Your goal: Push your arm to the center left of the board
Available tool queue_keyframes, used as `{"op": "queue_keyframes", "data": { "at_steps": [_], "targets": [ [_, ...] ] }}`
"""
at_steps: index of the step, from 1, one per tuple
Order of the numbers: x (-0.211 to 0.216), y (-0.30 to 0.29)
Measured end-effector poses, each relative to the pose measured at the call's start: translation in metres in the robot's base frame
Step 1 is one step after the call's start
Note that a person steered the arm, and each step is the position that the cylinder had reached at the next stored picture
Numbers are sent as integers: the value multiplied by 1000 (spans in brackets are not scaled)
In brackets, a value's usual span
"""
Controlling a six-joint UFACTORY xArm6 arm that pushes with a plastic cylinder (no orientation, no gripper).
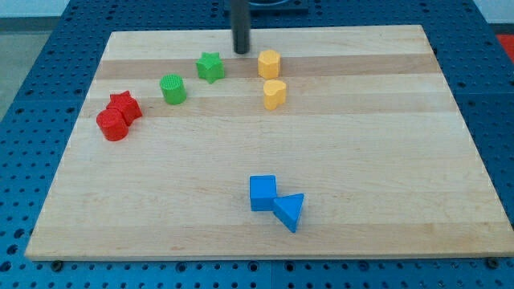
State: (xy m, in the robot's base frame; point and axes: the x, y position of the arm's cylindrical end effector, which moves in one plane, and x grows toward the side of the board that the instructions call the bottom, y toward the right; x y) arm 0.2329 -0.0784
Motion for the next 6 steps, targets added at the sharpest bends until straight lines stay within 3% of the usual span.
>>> {"op": "queue_keyframes", "data": {
  "at_steps": [1, 3, 4, 6],
  "targets": [
    [-10, -82],
    [66, -198],
    [122, -226],
    [145, -193]
  ]
}}
